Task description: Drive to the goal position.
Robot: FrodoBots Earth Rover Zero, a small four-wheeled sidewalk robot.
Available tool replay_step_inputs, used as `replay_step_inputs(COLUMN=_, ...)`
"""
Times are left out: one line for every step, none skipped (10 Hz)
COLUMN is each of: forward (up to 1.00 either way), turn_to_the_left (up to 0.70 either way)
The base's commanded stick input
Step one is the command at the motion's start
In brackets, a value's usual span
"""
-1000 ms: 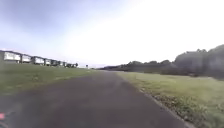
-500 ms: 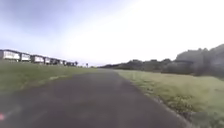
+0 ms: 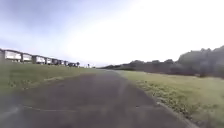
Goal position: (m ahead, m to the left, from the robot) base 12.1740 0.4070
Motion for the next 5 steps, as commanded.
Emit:
replay_step_inputs(forward=1.0, turn_to_the_left=0.0)
replay_step_inputs(forward=1.0, turn_to_the_left=0.0)
replay_step_inputs(forward=1.0, turn_to_the_left=0.0)
replay_step_inputs(forward=1.0, turn_to_the_left=0.0)
replay_step_inputs(forward=1.0, turn_to_the_left=0.0)
